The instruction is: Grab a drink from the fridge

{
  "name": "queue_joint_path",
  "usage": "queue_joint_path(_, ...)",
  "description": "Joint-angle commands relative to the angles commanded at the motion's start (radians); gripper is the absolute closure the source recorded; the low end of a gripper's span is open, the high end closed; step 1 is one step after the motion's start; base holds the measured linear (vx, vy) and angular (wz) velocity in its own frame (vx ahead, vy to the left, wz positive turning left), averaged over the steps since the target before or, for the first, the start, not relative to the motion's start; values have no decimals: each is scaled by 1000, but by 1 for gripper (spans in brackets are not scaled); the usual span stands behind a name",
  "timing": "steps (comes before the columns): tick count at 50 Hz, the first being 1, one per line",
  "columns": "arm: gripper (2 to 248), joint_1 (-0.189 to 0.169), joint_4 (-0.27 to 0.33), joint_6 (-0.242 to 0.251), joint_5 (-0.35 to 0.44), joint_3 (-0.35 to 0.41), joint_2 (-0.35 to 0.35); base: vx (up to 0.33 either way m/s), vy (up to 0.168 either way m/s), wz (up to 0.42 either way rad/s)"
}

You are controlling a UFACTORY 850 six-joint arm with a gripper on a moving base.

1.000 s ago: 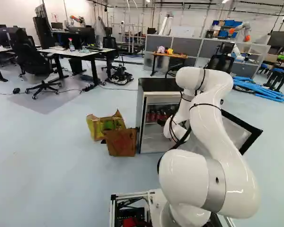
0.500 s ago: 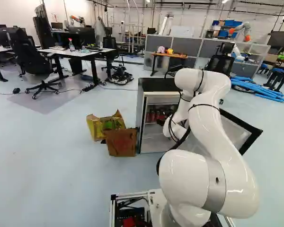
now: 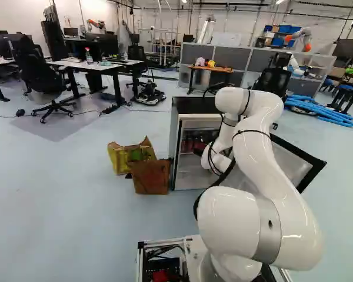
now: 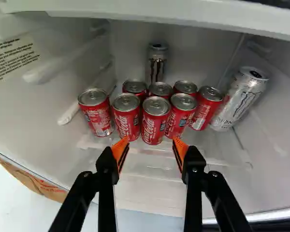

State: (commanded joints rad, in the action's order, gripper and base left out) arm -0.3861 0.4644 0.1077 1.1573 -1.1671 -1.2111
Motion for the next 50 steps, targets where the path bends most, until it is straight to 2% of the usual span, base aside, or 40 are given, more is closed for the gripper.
queue_joint_path(50,104,24,0,0,-1,-148,-76,0,0,0)
